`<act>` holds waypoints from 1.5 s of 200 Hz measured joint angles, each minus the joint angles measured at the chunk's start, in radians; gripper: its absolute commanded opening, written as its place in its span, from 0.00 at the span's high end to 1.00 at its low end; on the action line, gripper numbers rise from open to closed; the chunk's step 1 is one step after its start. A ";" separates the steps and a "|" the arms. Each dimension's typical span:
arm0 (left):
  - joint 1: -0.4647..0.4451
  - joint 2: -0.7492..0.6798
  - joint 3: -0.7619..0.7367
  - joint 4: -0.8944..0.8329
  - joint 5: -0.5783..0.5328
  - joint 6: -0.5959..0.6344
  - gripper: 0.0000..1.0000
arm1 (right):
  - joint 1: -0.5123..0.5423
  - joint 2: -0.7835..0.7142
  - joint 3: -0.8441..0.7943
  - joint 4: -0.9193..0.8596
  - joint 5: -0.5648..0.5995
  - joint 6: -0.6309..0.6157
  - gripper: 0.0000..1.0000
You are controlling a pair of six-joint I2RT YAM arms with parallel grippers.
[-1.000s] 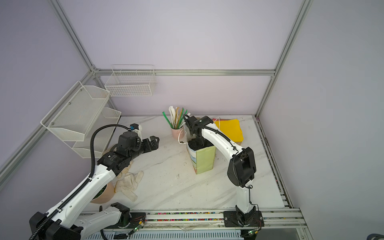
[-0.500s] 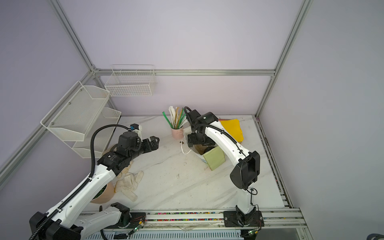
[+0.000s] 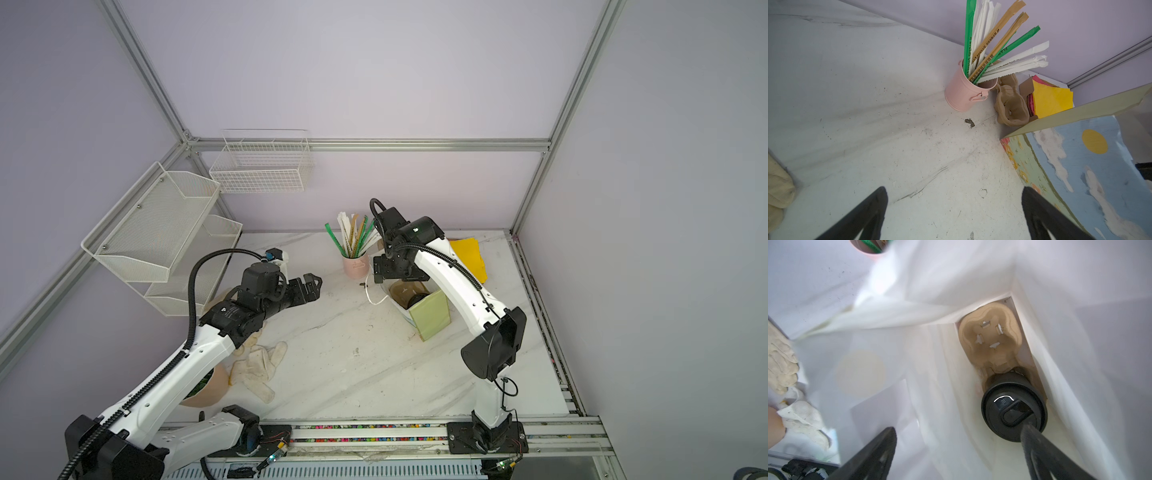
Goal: Pack the takeout coffee
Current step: 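Grasp a green stirrer with the left gripper while the right gripper moves off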
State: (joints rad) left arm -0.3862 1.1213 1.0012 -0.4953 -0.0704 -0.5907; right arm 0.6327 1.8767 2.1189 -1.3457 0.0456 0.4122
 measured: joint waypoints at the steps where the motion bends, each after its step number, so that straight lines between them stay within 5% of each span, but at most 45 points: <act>1: 0.000 0.001 0.000 0.000 0.001 0.000 0.00 | -0.001 -0.002 0.000 0.000 0.000 0.000 0.03; 107: 0.000 0.076 0.040 -0.021 0.009 -0.004 0.00 | -0.065 -0.053 0.254 -0.002 -0.021 -0.002 0.03; 191: 0.004 0.418 0.463 -0.007 -0.082 0.019 0.00 | -0.064 -0.235 0.270 0.090 0.126 -0.009 0.03; 300: 0.072 0.865 0.824 -0.025 -0.089 0.080 0.41 | -0.064 -0.459 -0.005 0.248 0.159 -0.032 0.03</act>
State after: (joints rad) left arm -0.3145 1.9862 1.8256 -0.5205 -0.1596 -0.5110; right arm 0.5682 1.4178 2.1143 -1.0977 0.2047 0.3798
